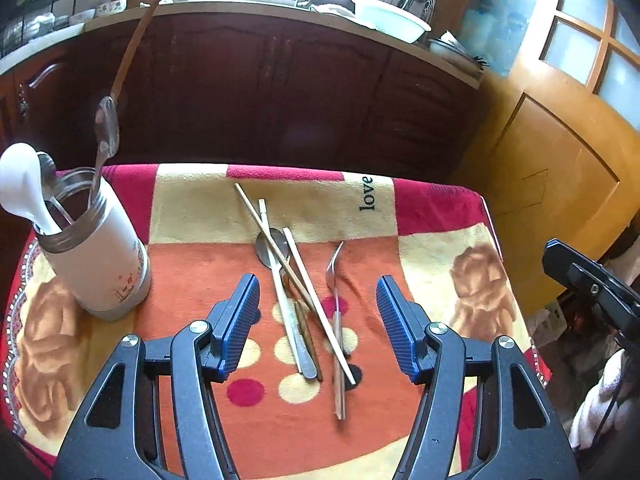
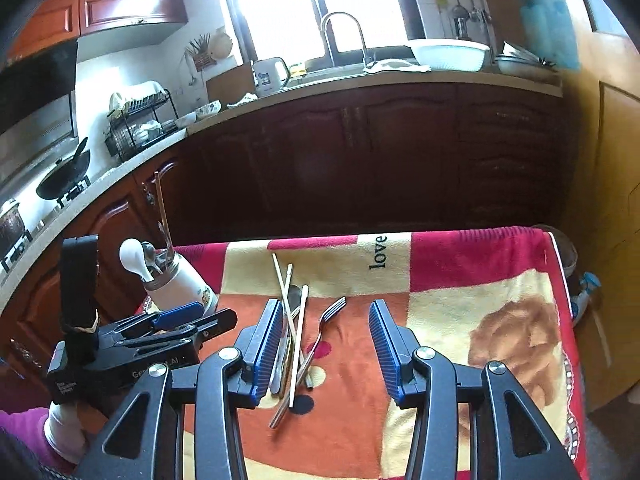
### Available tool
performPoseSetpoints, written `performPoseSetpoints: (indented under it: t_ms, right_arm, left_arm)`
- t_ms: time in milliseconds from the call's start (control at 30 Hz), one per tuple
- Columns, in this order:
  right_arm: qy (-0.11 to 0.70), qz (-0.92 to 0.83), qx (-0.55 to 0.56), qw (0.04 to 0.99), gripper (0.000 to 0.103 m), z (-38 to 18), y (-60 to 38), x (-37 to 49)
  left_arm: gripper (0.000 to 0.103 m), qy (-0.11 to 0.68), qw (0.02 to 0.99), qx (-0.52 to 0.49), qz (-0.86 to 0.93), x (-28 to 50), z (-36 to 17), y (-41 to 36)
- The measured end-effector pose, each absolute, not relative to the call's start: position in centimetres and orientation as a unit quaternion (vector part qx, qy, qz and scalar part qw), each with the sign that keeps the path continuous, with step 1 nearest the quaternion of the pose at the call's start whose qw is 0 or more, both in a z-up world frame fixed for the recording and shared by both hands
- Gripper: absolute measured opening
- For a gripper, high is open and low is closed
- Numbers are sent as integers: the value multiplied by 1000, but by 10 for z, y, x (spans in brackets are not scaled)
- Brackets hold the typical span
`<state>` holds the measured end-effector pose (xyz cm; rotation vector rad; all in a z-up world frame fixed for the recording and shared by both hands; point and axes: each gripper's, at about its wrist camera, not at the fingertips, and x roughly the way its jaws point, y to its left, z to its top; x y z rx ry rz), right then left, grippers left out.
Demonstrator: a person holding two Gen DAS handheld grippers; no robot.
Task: Organize utensils
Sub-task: 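Move both grippers back over the remaining chopsticks and forks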
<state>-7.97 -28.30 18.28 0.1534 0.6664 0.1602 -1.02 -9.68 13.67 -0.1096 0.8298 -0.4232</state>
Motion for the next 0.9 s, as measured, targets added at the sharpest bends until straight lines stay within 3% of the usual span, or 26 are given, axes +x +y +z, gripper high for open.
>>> performPoseSetpoints:
  t_ms: [300,467,900]
  right_arm:
    - [324,85,61,940,43,192,-278,-77]
    - [309,82,74,945,54,192,-285,-77]
    - [381,113,89,913,54,119,-295,-12]
  left_arm:
    - [61,400,894,-72,-189,-7,140,-83]
    - [61,395,895,-70,-197,-16,145,-75]
    - [61,443,874,-92,-174,8,111,-39]
